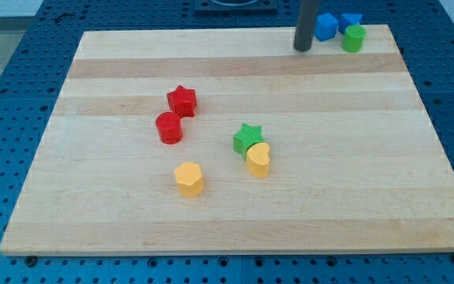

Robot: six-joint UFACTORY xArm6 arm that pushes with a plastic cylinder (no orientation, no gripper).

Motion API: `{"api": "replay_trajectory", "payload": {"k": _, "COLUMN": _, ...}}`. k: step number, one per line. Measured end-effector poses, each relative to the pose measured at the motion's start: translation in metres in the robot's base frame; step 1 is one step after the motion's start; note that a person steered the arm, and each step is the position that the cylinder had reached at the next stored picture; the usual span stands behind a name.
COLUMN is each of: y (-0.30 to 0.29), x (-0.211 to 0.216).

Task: Nudge green star a bit right

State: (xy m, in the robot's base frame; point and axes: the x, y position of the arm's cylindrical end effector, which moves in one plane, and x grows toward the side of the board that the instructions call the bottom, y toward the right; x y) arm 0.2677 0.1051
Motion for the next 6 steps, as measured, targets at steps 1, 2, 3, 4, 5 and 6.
{"api": "replay_trajectory", "payload": {"k": 1, "y": -0.042, "x": 0.046}}
{"api": "replay_trajectory", "payload": {"k": 2, "y": -0.086, "x": 0.089}}
{"api": "replay_trajectory", "payload": {"k": 3, "y": -0.115, "x": 0.132}}
{"api": "replay_trajectory", "payload": {"k": 4, "y": -0.129, "x": 0.172}}
{"api": "replay_trajectory", "payload": {"k": 5, "y": -0.137, "x": 0.215}}
{"api": "replay_trajectory", "payload": {"k": 6, "y": -0.137, "x": 0.242}}
